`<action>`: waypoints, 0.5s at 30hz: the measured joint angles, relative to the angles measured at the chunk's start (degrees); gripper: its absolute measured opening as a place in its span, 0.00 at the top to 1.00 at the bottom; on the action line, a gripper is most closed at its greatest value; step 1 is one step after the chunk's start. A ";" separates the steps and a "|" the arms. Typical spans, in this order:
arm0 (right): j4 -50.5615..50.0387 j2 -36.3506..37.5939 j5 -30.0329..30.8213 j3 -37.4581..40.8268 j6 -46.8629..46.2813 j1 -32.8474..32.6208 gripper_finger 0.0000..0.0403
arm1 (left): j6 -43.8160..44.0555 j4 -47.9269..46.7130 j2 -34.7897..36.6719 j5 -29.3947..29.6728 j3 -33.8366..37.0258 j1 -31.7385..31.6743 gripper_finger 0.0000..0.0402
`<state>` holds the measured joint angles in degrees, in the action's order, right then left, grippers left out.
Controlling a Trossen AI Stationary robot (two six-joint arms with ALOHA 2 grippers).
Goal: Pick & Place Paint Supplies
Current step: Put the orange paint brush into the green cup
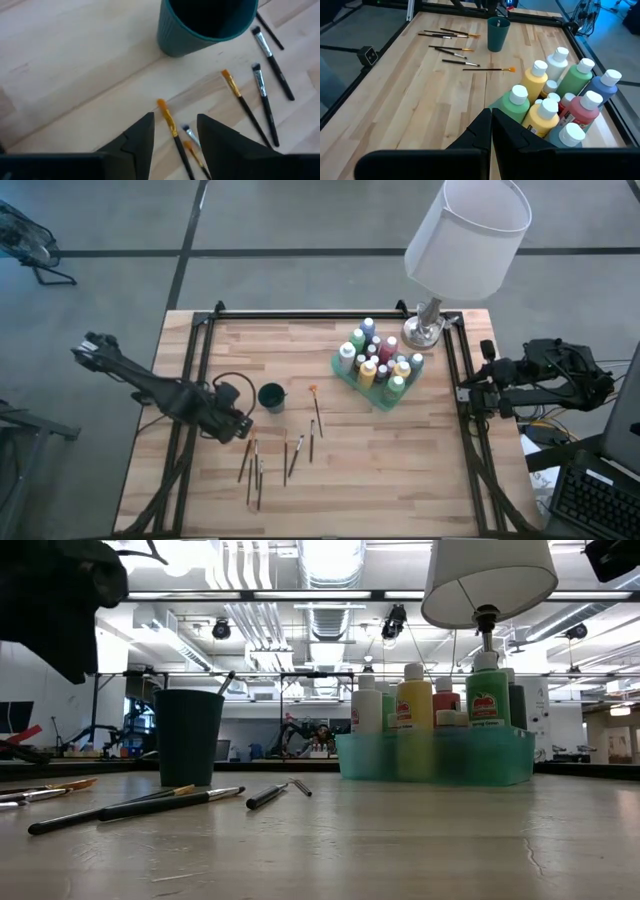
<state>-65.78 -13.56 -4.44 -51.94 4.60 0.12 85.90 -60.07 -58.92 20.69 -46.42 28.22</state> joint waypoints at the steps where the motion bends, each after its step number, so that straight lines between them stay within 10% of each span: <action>1: 0.00 0.00 -0.01 0.00 0.08 0.00 0.98 | 0.12 0.83 -0.16 0.69 0.47 -0.05 0.61; 15: 0.00 0.00 -0.01 0.00 0.35 0.02 0.98 | -4.33 15.29 -0.79 6.25 10.30 -0.08 0.41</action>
<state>-65.78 -13.56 -4.45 -51.94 4.95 0.14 81.57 -44.78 -59.70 26.94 -36.12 28.14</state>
